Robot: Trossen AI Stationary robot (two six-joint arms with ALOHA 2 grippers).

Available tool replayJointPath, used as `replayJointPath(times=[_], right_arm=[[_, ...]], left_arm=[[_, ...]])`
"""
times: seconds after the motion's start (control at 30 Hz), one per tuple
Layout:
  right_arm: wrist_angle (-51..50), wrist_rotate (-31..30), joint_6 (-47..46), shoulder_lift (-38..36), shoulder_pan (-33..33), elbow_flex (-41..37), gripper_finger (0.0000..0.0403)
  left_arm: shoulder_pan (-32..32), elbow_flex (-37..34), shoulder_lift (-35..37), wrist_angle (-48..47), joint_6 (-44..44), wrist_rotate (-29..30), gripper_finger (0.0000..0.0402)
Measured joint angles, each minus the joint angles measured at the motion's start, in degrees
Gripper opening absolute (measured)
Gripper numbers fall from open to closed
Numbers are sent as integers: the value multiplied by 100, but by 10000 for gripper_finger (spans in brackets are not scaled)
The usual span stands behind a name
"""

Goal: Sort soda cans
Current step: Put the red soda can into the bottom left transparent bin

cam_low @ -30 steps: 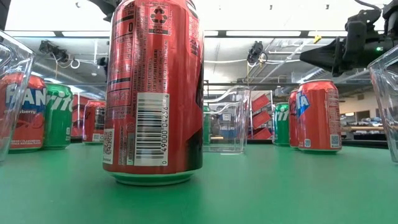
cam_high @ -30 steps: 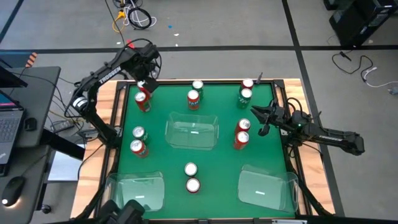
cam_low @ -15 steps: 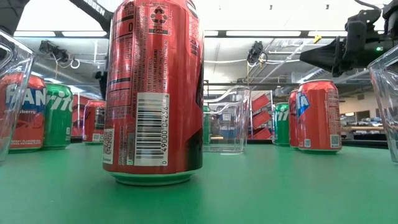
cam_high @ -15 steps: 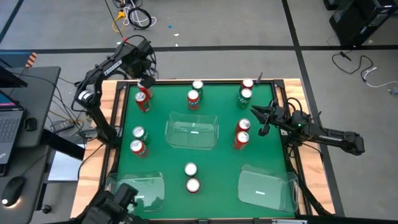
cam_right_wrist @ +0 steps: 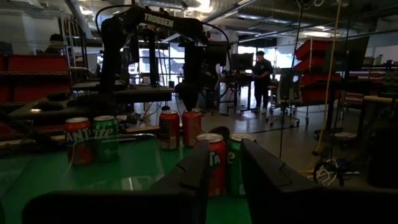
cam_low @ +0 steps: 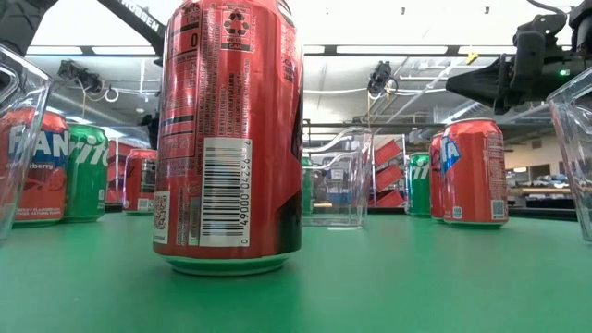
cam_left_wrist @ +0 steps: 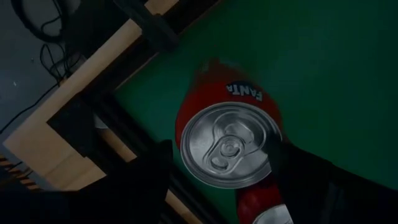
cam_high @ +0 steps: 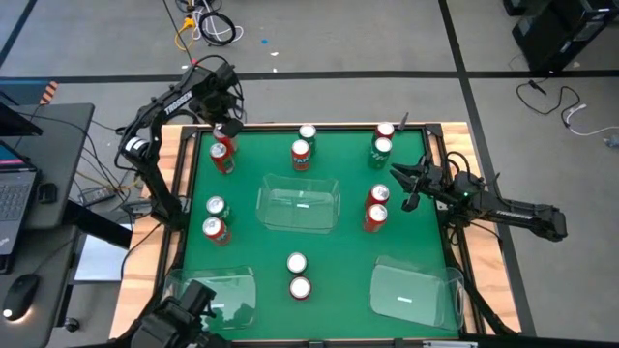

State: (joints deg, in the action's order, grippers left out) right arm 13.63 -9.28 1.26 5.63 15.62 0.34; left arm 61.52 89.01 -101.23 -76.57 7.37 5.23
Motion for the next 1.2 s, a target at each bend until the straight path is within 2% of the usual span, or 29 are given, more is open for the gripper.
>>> replayJointPath(times=[0.4, 0.53, 1.2], right_arm=[[35, 0, 26, -1, 0, 0, 80], [47, 0, 28, 0, 0, 0, 80], [42, -1, 42, -1, 0, 0, 89]], left_arm=[[-7, 253, 0, -250, 11, -21, 271], [-7, 445, 0, -354, -173, -329, 271], [-1, 442, -44, -183, -463, -415, 272]])
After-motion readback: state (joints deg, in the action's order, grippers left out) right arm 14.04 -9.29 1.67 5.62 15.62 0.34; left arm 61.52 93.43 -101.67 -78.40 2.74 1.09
